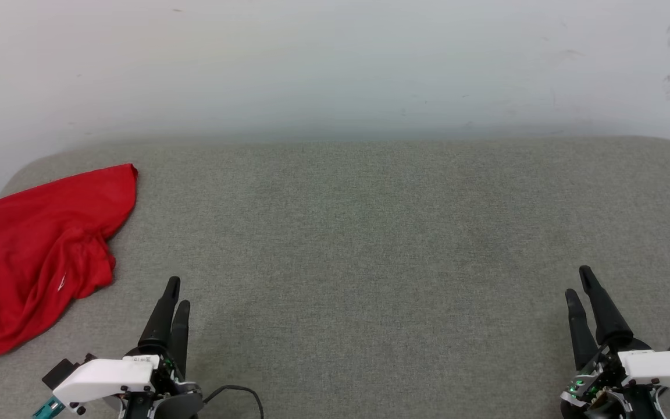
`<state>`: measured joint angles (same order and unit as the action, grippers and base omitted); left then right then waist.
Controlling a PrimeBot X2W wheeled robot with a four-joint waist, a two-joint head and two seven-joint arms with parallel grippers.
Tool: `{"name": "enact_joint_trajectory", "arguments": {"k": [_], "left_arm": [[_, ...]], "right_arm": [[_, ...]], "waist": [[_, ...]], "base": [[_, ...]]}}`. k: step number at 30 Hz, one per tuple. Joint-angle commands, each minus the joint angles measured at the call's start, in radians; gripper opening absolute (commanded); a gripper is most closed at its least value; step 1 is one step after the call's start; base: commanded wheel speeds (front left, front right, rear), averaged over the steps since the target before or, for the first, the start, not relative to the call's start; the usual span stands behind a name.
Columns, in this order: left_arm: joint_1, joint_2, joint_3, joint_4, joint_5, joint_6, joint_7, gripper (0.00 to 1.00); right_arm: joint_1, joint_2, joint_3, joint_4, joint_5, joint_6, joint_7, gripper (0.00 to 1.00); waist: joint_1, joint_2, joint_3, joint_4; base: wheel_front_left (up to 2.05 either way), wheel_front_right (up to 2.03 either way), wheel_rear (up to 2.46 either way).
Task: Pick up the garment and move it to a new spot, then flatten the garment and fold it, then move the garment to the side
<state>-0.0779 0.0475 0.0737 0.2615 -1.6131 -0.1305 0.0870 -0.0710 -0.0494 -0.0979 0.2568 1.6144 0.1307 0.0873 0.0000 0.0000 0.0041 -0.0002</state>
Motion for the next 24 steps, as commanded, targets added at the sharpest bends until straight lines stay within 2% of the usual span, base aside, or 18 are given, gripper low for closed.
{"name": "enact_joint_trajectory", "arguments": {"k": [1,16,20,24], "left_arm": [[-0.029,0.002,-0.015,-0.026,0.005,0.0,-0.013,1.0],[-0.037,0.002,-0.075,-0.093,0.029,0.0,-0.078,1.0],[-0.04,0.002,-0.086,-0.116,0.077,0.0,-0.094,1.0],[-0.042,0.002,-0.099,-0.138,0.166,0.0,-0.11,1.0]], "right_arm": [[-0.013,-0.002,0.008,-0.029,-0.01,0.0,-0.011,1.0],[-0.002,-0.008,0.038,-0.089,-0.028,0.0,-0.076,1.0],[-0.001,-0.016,0.044,-0.107,-0.051,0.0,-0.093,1.0],[0.001,-0.031,0.046,-0.115,-0.128,0.0,-0.11,1.0]], "waist": [[0.0001,0.0,0.0,0.0],[0.0001,0.0,0.002,0.001],[0.0001,0.0,0.003,0.001],[0.0001,0.0,0.003,0.001]], "base": [[0.0,0.0,0.0],[0.0,0.0,0.0],[0.0,0.0,0.0],[0.0,0.0,0.0]]}}
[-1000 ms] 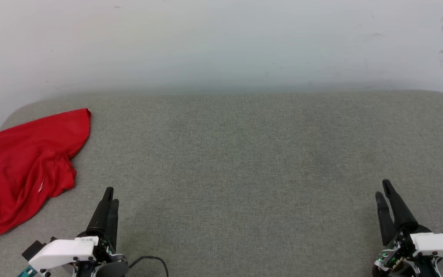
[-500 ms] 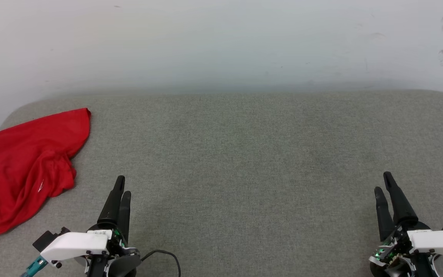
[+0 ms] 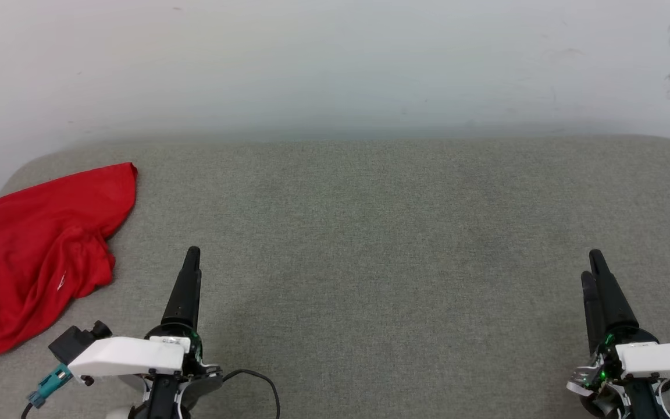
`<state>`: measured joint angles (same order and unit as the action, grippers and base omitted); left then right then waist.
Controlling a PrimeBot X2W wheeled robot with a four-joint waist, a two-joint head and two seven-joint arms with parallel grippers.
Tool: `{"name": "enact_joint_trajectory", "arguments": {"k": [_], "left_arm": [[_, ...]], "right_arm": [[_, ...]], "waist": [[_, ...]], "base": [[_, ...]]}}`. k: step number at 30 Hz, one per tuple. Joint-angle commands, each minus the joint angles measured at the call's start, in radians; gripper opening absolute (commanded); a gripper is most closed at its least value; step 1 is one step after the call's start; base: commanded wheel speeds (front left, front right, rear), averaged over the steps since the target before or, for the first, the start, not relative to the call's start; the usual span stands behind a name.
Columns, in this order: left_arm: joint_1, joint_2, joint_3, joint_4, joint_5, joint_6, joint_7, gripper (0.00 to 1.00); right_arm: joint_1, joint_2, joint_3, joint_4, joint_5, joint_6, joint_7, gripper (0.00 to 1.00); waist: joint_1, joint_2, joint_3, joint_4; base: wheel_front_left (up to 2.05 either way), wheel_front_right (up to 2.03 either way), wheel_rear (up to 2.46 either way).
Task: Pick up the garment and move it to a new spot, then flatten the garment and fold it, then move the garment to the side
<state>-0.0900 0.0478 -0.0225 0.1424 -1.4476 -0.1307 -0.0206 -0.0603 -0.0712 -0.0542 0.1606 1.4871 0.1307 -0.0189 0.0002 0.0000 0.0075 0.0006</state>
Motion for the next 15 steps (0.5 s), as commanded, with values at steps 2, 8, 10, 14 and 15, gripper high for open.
{"name": "enact_joint_trajectory", "arguments": {"k": [2,8,10,14,15], "left_arm": [[-0.032,0.002,-0.008,-0.028,0.059,0.0,-0.01,1.0],[-0.027,0.002,-0.006,-0.049,0.223,0.0,-0.032,1.0],[-0.024,0.002,-0.005,-0.052,0.279,0.0,-0.039,1.0],[-0.018,0.002,-0.002,-0.056,0.391,0.0,-0.053,1.0],[-0.017,0.002,-0.002,-0.057,0.416,0.0,-0.057,1.0]], "right_arm": [[-0.01,-0.01,-0.004,-0.024,-0.058,0.0,-0.012,1.0],[-0.011,-0.003,-0.014,-0.033,-0.271,0.0,-0.034,1.0],[-0.01,0.002,-0.014,-0.037,-0.337,0.0,-0.041,1.0],[-0.01,0.005,-0.01,-0.047,-0.47,0.0,-0.055,1.0],[-0.01,0.006,-0.008,-0.049,-0.503,0.0,-0.058,1.0]], "waist": [[-0.0001,0.0,0.0,0.0],[-0.0001,0.0,0.001,-0.001],[-0.0001,0.0,0.001,-0.001],[-0.0001,0.0,0.001,-0.001],[-0.0001,0.0,0.001,-0.001]], "base": [[0.0,0.0,0.0],[0.0,0.0,0.0],[0.0,0.0,0.0],[0.0,0.0,0.0],[0.0,0.0,0.0]]}}
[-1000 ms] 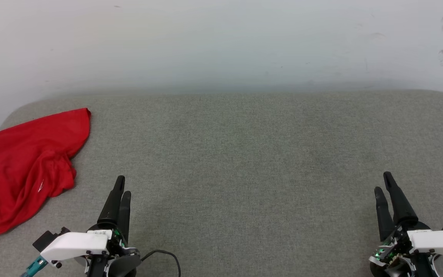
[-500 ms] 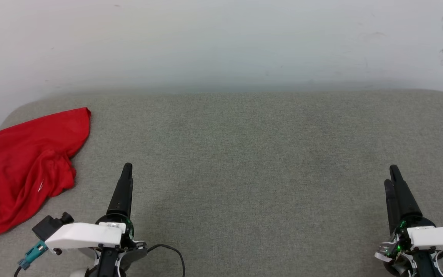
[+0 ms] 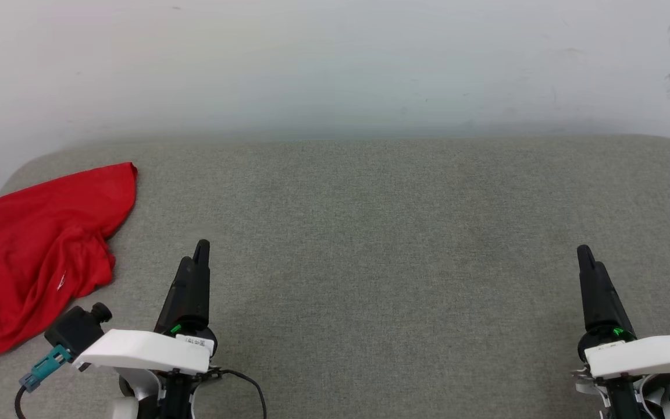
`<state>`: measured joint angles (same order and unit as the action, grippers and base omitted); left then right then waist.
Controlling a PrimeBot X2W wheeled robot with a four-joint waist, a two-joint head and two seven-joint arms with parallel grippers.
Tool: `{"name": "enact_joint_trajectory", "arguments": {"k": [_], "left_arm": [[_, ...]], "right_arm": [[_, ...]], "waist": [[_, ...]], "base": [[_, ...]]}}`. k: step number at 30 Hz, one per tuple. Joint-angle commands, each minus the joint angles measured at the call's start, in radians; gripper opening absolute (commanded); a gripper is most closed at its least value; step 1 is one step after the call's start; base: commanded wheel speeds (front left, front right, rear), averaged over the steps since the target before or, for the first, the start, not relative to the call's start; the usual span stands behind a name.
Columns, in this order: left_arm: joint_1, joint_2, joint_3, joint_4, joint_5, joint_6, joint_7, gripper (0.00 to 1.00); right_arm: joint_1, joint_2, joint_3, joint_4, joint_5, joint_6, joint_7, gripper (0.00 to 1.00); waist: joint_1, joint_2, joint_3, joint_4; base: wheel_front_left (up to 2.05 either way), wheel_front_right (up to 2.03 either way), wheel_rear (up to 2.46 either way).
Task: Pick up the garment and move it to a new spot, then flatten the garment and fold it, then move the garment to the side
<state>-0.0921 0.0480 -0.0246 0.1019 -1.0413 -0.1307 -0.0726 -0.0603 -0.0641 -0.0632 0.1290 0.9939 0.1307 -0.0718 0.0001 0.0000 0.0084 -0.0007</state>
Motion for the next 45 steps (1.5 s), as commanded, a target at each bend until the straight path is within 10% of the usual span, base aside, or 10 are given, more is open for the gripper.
{"name": "enact_joint_trajectory", "arguments": {"k": [1,17,45], "left_arm": [[-0.015,0.002,-0.002,-0.017,0.04,0.0,-0.007,1.0],[-0.01,0.007,-0.053,0.02,0.496,0.021,-0.066,1.0],[-0.027,0.055,-0.141,0.089,0.779,0.103,-0.131,1.0]], "right_arm": [[-0.01,-0.001,0.001,-0.019,-0.043,0.0,-0.009,1.0],[-0.004,0.01,-0.009,-0.028,-0.531,0.0,-0.021,1.0],[0.011,0.014,-0.01,-0.057,-0.821,0.0,0.022,1.0]], "waist": [[-0.0001,0.0,0.0,0.0],[-0.0001,0.0,0.002,0.0],[-0.0001,0.0,0.009,0.0]], "base": [[0.0,0.0,0.0],[0.0,0.0,0.0],[0.0,0.0,0.0]]}}
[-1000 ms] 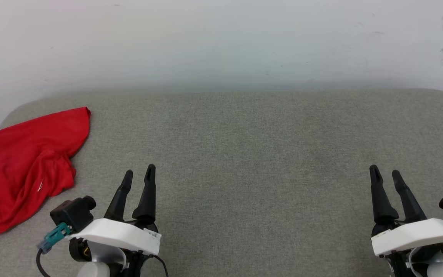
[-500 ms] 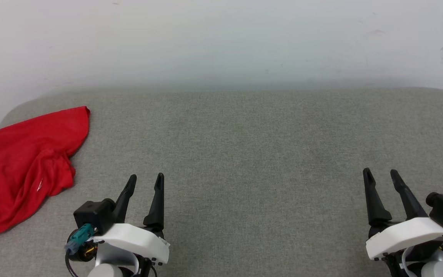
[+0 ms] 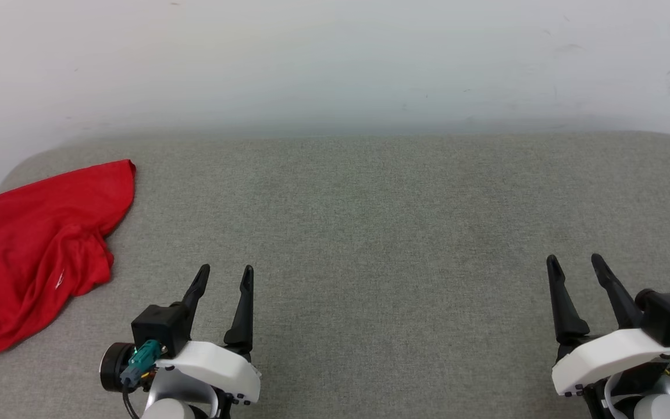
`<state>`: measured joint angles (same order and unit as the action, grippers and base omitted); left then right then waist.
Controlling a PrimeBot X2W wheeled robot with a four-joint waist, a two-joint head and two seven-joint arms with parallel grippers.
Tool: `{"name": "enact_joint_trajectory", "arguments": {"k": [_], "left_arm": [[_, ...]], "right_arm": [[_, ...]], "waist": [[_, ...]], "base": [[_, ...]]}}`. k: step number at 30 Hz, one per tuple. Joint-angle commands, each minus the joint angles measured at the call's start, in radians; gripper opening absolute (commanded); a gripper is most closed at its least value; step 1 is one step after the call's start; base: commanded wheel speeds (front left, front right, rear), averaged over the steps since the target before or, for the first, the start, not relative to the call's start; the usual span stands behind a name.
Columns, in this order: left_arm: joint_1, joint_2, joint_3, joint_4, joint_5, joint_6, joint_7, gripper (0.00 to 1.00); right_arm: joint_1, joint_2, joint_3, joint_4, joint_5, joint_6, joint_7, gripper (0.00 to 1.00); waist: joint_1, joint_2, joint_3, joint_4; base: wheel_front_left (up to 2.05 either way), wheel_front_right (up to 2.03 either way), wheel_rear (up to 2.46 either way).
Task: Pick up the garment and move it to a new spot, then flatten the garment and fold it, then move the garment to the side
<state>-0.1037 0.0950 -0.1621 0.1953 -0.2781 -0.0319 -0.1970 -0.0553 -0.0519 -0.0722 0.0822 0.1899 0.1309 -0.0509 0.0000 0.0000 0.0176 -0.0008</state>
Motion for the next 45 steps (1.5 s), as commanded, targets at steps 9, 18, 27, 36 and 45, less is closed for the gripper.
{"name": "enact_joint_trajectory", "arguments": {"k": [9,18,27,36,45], "left_arm": [[-0.012,0.002,0.0,-0.001,0.066,0.007,-0.026,1.0],[-0.009,-0.007,0.014,0.007,0.118,-0.002,-0.043,1.0],[-0.027,-0.023,0.037,0.014,0.16,-0.019,-0.06,1.0],[-0.028,-0.031,0.074,0.015,0.188,-0.035,-0.07,1.0],[-0.016,-0.037,0.118,0.016,0.19,-0.032,-0.069,1.0]], "right_arm": [[0.014,0.002,-0.009,-0.022,-0.07,0.0,-0.003,1.0],[0.024,0.002,-0.026,-0.031,-0.106,0.0,-0.013,1.0],[0.027,0.002,-0.026,-0.042,-0.148,0.0,-0.032,1.0],[0.035,0.002,0.001,-0.058,-0.162,0.0,-0.038,1.0],[0.014,0.002,0.033,-0.059,-0.152,0.0,-0.042,1.0]], "waist": [[0.0,0.0,-0.001,0.003],[0.0,0.0,-0.001,0.01],[0.0,0.0,0.004,0.077],[0.0,0.0,0.003,0.238],[0.0,0.0,0.007,0.397]], "base": [[0.0,0.0,0.0],[0.0,0.0,0.0],[0.0,0.0,0.0],[0.0,0.0,0.0],[0.0,0.0,0.0]]}}
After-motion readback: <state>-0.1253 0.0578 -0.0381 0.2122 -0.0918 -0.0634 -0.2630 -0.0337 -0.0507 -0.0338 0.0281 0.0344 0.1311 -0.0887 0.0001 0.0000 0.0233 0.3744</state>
